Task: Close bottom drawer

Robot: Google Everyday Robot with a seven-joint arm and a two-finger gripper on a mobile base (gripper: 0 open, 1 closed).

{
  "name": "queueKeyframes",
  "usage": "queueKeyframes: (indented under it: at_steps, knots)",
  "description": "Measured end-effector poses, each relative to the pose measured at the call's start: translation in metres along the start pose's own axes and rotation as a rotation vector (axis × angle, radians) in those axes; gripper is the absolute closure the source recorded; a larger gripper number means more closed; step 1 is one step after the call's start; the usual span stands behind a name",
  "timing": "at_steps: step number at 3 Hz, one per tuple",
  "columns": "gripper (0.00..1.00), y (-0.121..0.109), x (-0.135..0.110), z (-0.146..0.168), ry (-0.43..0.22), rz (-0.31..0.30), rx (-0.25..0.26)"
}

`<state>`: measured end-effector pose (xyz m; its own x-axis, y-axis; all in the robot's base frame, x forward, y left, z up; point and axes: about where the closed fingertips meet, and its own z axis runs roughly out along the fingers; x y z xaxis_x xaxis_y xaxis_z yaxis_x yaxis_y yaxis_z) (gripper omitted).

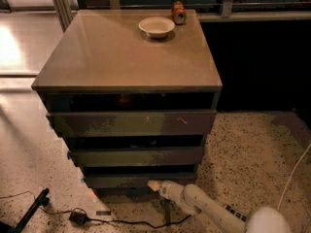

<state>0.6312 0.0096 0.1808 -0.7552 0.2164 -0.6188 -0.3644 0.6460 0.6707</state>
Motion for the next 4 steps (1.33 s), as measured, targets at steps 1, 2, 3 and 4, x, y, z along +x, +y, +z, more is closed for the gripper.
queueKeyframes:
  at_steps: [1,2,3,4]
  knots:
    - [1.0,0.007,-0.001,0.011,-0.021,-0.006,-0.02]
    - [1.0,0.008,0.003,0.007,-0.008,0.002,-0.023]
    - [1.0,-0.001,0.028,-0.034,0.035,0.047,-0.005]
    - [1.0,-0.01,0.067,-0.084,0.045,0.121,0.013]
